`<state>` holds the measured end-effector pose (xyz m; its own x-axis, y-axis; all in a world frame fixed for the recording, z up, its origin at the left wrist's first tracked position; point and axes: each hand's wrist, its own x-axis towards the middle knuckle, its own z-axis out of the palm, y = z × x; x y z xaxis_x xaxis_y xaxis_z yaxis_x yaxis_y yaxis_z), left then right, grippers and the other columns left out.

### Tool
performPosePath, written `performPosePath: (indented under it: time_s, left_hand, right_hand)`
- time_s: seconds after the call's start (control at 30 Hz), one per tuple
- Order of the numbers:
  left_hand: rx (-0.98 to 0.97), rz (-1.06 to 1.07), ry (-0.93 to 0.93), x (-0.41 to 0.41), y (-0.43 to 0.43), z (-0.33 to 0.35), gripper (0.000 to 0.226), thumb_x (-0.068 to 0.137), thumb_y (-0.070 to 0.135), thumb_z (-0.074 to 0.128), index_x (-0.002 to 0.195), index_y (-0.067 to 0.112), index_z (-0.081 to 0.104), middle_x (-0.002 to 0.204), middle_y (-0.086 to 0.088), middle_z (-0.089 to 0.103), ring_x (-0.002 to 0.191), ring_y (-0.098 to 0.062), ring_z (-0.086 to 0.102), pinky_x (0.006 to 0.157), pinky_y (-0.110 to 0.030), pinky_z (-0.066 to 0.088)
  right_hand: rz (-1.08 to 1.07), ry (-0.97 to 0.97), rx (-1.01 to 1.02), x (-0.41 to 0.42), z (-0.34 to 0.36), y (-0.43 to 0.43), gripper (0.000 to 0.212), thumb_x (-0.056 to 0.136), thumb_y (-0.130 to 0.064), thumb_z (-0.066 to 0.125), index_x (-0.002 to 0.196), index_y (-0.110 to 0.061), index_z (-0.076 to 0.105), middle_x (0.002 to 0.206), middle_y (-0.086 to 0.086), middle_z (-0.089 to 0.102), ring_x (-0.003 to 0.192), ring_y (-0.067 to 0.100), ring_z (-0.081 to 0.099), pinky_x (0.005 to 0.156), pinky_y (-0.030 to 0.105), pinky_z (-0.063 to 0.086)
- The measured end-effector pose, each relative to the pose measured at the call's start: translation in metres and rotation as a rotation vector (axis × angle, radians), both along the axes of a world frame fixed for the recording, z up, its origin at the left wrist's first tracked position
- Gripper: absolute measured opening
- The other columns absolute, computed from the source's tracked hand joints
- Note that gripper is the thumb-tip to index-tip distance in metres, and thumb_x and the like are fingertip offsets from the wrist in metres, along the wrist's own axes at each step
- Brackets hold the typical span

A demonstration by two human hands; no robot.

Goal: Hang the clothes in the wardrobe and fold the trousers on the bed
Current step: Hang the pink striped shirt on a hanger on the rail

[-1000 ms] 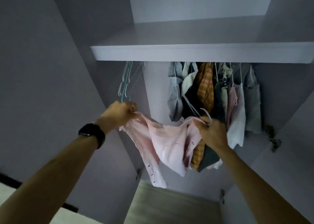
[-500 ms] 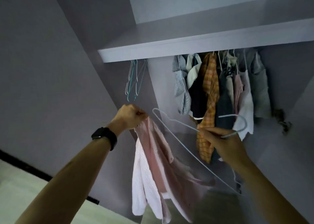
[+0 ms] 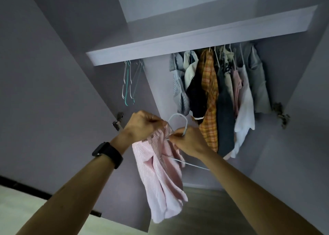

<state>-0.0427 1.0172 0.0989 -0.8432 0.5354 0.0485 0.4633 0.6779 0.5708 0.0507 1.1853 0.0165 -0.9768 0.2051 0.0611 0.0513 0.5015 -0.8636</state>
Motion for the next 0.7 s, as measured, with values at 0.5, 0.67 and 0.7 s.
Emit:
performPosePath:
  time_s: [0.5, 0.67, 0.7]
  left_hand:
    - [-0.375, -0.256, 0.469, 0.003, 0.014, 0.012, 0.035, 0.096, 0.046, 0.059, 0.122, 0.022, 0.062, 0.117, -0.001, 0.06, 0.101, -0.036, 0.064, 0.086, -0.045, 0.052]
    - [-0.483, -0.194, 0.664, -0.009, 0.033, 0.043, 0.038, 0.103, 0.049, 0.045, 0.13, 0.033, 0.066, 0.119, -0.004, 0.072, 0.107, -0.038, 0.066, 0.103, -0.046, 0.042]
    - [-0.443, -0.141, 0.659, -0.013, 0.032, 0.05, 0.038, 0.103, 0.049, 0.045, 0.131, 0.033, 0.065, 0.121, -0.004, 0.072, 0.107, -0.04, 0.066, 0.101, -0.048, 0.044]
  right_hand:
    - [-0.285, 0.198, -0.423, -0.027, 0.032, 0.01, 0.028, 0.066, -0.029, 0.062, 0.053, -0.004, 0.057, 0.051, 0.006, 0.05, 0.055, 0.017, 0.047, 0.059, 0.039, 0.042]
    - [-0.441, 0.559, 0.102, -0.021, 0.056, 0.039, 0.021, 0.089, -0.034, 0.069, 0.093, -0.014, 0.069, 0.086, 0.0, 0.07, 0.084, 0.021, 0.062, 0.078, 0.038, 0.051]
    - [-0.509, 0.711, 0.151, -0.012, 0.051, 0.046, 0.022, 0.091, -0.032, 0.071, 0.093, -0.01, 0.066, 0.086, 0.0, 0.067, 0.083, 0.021, 0.06, 0.076, 0.035, 0.05]
